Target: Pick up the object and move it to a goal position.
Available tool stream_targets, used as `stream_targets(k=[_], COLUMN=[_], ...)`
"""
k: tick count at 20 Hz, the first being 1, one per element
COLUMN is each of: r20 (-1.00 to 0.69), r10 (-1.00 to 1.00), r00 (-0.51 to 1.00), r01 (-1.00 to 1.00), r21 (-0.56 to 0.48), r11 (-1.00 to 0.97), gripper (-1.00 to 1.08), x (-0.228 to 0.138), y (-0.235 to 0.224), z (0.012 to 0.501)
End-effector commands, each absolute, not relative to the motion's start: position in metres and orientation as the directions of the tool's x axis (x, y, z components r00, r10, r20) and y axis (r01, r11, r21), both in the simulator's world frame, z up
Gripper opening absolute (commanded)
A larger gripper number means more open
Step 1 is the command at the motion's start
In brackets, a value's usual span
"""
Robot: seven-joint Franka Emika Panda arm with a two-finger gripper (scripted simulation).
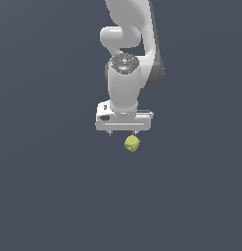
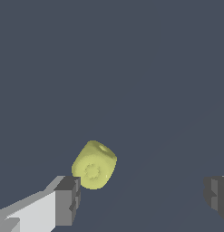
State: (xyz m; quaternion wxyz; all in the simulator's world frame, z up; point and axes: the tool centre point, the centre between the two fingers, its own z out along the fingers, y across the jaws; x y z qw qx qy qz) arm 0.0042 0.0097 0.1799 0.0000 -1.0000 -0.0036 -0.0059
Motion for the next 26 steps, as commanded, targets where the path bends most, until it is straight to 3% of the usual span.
stream_targets(k=[1, 26], r20=[0.012, -0.021], r10=[0.007, -0.071], r00=[1.0, 0.997], r01=[0.007, -0.071], r21=[0.0, 0.007], r11=[-1.0, -0.997], gripper=[1.0, 1.0], x=[0.004, -0.008], y=[0.01, 0.024], z=[0.18, 0.156])
